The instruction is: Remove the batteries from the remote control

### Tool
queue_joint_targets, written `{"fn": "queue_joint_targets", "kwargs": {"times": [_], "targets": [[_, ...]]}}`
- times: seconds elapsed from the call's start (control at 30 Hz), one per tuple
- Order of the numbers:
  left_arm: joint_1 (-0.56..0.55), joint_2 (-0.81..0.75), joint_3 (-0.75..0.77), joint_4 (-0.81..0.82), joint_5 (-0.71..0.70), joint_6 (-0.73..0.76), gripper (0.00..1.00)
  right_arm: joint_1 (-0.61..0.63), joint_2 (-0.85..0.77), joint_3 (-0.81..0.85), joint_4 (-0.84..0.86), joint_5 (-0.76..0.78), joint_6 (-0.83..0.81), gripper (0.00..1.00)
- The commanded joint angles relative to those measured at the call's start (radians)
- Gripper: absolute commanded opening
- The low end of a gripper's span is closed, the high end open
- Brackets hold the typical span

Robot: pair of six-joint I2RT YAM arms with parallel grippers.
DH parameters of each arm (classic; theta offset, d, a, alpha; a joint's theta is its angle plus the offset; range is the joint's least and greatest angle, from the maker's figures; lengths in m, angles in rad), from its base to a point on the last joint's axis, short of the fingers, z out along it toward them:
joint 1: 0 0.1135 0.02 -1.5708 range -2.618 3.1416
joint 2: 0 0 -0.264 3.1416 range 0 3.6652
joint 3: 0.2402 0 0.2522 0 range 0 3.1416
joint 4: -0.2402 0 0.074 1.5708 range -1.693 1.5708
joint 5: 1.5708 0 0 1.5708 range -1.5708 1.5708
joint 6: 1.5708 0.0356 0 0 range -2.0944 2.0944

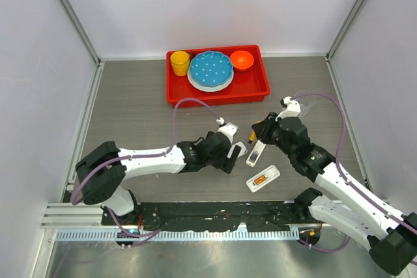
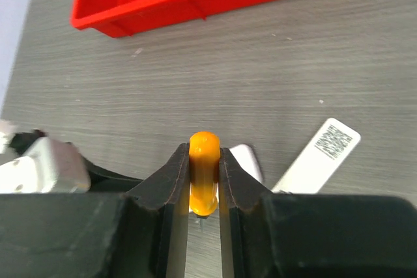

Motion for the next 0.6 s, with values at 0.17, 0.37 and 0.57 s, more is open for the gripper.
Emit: {"fn": "queue_joint_targets", "kwargs": {"times": [0.17, 0.37, 0.57], "targets": [[-0.058, 0.205, 0.291, -0.019, 0.014, 0.071, 0.80, -0.178, 0.016, 0.089, -0.164, 0.086, -0.016, 0.01], [-0.080, 0.385, 0.460, -0.026, 0.030, 0.062, 0.77, -0.385, 0.007, 0.091, -0.210, -0.063, -0.033, 0.01], [-0.103, 0.465, 0.494, -0.032, -0.035, 0.072, 0.75, -0.462, 0.005, 0.089, -0.210, -0.141, -0.050, 0.01]]}}
